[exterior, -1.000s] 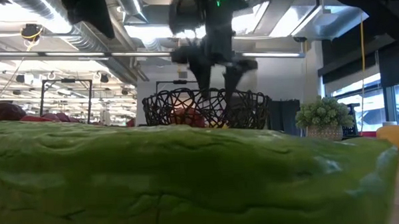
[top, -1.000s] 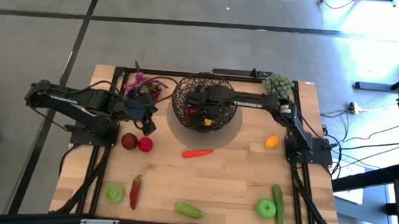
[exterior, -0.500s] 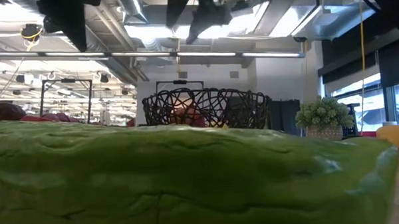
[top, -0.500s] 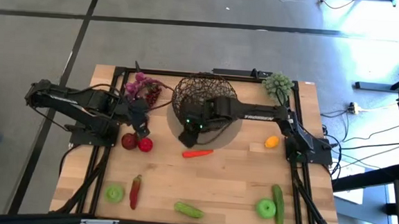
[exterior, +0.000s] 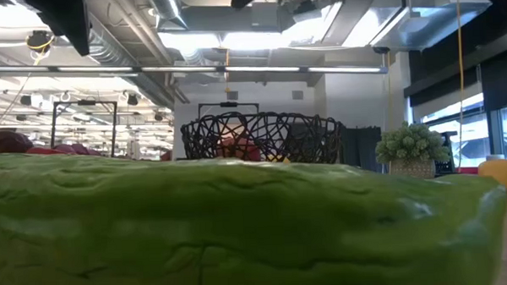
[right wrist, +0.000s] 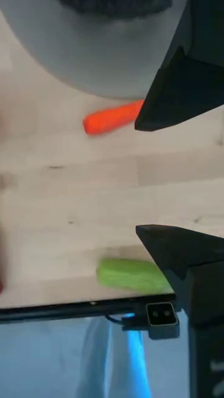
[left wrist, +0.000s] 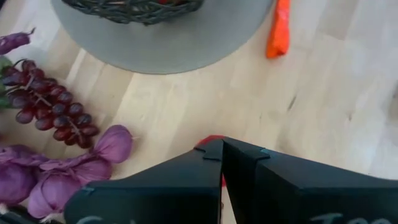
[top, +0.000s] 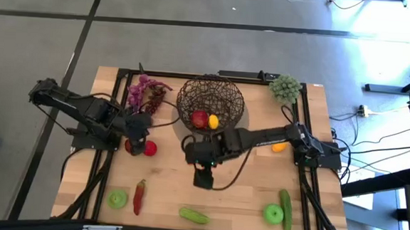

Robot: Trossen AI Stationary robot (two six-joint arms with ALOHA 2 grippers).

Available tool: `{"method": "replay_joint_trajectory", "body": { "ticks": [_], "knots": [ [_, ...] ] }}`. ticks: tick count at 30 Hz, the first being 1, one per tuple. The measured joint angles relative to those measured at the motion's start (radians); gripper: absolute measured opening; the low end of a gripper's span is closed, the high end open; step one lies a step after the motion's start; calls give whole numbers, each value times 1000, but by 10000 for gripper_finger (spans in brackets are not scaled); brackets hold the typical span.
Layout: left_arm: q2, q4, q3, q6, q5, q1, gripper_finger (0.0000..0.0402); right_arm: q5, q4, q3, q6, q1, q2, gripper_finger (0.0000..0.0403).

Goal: Build produce basket
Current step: Put the carrot into the wire basket

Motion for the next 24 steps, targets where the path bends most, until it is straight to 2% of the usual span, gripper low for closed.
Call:
{"method": "replay_joint_trajectory", "body": {
  "ticks": [4, 11, 15, 18, 24],
  "knots": [
    [0, 3, 0, -6, -2, -34, 0, 20, 74, -109, -50, 25, 9, 255],
    [0, 4, 0, -43, -5, -72, 0, 123, 201, -334, -21, 33, 10, 255],
    [0, 4, 0, -57, -11, -80, 0, 179, 319, -457, -62, 21, 9, 255],
    [0, 4, 0, -57, -12, -80, 0, 181, 423, -531, -103, 5, 9, 255],
    [0, 5, 0, -60, -34, -80, 0, 184, 495, -627, -106, -40, 9, 255]
  ]
}}
